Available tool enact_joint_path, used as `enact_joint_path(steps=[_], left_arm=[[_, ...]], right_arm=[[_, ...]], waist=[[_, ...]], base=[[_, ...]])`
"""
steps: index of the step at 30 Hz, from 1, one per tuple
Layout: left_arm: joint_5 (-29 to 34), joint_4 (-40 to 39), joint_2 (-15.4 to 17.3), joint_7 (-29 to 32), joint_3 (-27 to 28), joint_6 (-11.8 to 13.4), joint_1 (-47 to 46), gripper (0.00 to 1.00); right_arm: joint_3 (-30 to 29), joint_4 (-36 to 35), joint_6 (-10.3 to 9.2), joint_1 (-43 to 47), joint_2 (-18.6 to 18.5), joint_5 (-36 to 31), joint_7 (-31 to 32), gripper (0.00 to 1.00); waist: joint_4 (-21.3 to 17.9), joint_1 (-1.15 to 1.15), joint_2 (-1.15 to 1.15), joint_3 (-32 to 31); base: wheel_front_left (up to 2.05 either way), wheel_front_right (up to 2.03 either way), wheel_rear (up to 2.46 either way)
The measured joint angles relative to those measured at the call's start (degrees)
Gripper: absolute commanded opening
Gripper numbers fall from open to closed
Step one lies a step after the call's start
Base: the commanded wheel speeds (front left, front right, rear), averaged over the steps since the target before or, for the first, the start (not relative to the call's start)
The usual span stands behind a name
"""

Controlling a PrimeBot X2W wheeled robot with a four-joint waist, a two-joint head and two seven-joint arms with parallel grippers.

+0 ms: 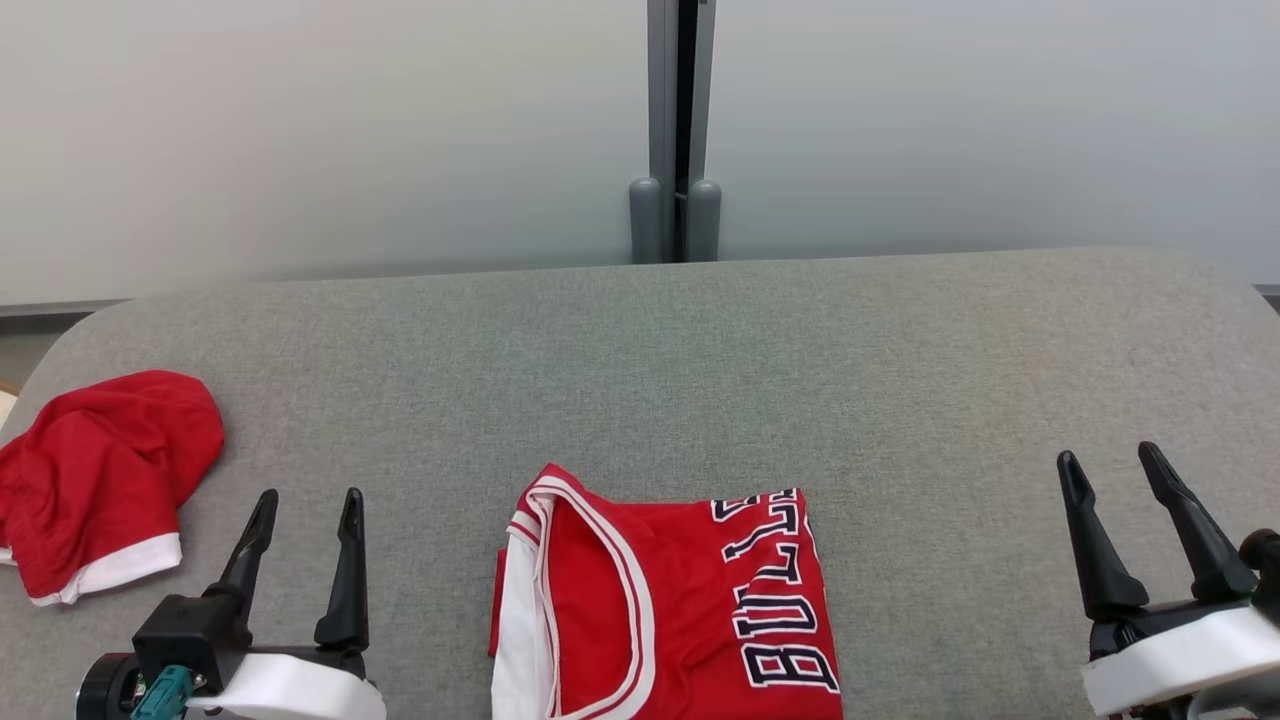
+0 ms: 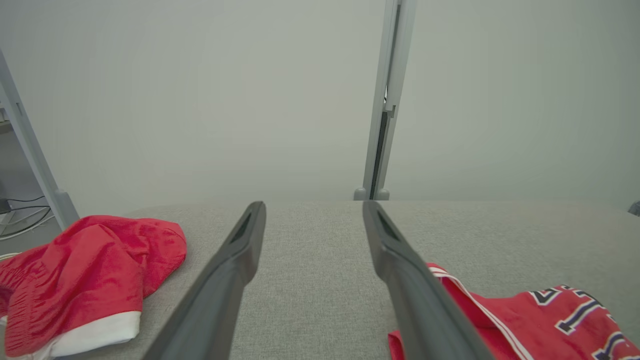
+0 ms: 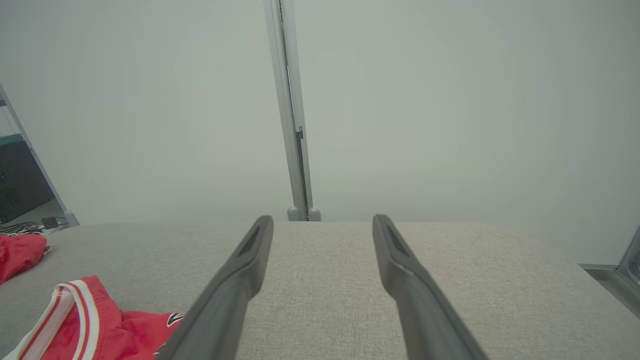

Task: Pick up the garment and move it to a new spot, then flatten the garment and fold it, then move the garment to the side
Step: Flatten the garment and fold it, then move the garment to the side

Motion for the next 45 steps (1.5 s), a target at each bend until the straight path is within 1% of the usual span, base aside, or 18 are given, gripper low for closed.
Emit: enact_joint_path(steps=[3,8,13,21,37,41,45], left_arm=[[0.4,-0.59,0.71,0.1,0.12,0.7,0.91,1.0],[0.49,-1.46,1.42,1.04,-0.3,0.94,2.17,1.0],[0.49,-1.93,2.07,1.83,-0.59,1.22,3.4,1.0],[0.34,-2.8,3.22,3.02,-0.66,1.37,4.15,1.0],[-0.22,-3.53,3.67,3.63,-1.0,1.36,4.28,1.0],[-0.27,-3.92,3.83,4.16,-1.54,1.08,3.87,1.0],[0.09,-5.19,3.96,4.86,-2.37,0.58,1.92,1.0]], right_arm=[[-1.48,-2.45,0.0,1.95,0.68,-0.8,1.67,1.0],[-2.97,-4.85,0.0,4.65,2.01,-1.45,3.57,1.0],[-3.57,-6.12,0.0,6.46,3.31,-1.86,4.94,1.0],[-4.15,-7.14,0.0,8.33,3.79,-2.11,6.58,1.0],[-4.71,-6.87,0.0,9.17,4.26,-2.09,6.94,1.0],[-4.43,-5.59,0.0,9.59,3.77,-3.09,7.28,1.0],[-3.46,-3.03,0.0,9.87,3.94,-3.12,7.64,1.0]], waist=[[-0.45,0.0,0.0,-1.25],[-0.66,0.0,0.0,-3.01],[-0.83,0.0,0.0,-4.43],[-0.88,0.0,0.0,-5.49],[-0.06,0.0,0.0,-5.8],[1.04,0.0,0.0,-5.68],[3.14,0.0,0.0,-5.09]], base=[[0.0,0.0,0.0],[0.0,0.0,0.0],[0.0,0.0,0.0],[0.0,0.0,0.0],[0.0,0.0,0.0],[0.0,0.0,0.0],[0.0,0.0,0.0]])
